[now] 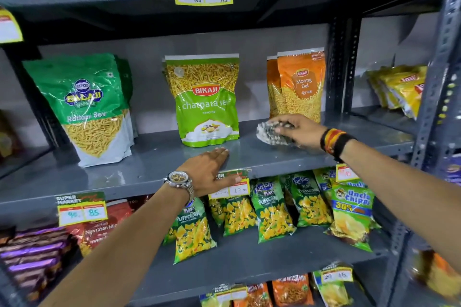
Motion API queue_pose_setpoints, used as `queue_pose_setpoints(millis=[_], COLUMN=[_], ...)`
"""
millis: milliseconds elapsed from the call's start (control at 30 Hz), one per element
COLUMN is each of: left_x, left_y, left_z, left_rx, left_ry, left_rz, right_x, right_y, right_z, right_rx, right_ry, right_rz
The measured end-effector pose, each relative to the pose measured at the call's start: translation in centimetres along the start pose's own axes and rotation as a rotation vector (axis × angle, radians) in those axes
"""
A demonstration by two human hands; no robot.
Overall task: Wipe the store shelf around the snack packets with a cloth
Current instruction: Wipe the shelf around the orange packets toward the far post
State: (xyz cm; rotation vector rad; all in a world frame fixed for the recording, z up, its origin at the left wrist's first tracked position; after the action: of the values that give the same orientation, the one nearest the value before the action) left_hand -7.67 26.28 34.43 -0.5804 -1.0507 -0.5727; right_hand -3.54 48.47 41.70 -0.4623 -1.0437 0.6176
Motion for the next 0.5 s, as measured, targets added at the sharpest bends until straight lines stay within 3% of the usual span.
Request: queue_pose_setpoints(millis=[100,233,500], left_x=[-0.4,-1.2,-1.4], left_y=[0.8,0.5,0.3], left_z=[1.1,1.3,1.4], left_rx=[-0.01,-0.021,-0.015], left_ry=[0.003,0.013,0.037], left_rz=[-0.006,-0.013,-0.027], right_x=[-0.4,-3.4,-8.5], right_y=[0.6,2.5,7.6], right_z=[4.5,9.8,20.8], right_rx=[-0.057,-0.123,-0.183], right_ry=[0.166,0.24,0.235], right_rz=[0.036,0.026,-0.101])
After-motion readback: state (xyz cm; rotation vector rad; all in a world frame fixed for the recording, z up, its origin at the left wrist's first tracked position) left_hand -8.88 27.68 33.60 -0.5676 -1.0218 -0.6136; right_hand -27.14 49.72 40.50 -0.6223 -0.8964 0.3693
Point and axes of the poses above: each hand's wrist, its own z-axis towards the middle knuckle, its own x-axis out of the back of the hand, y = z × x, the point moved 9 cm from there along z, towards the middle knuckle, and after that the axes turned 12 degrees about y, right-handed, at the moved point
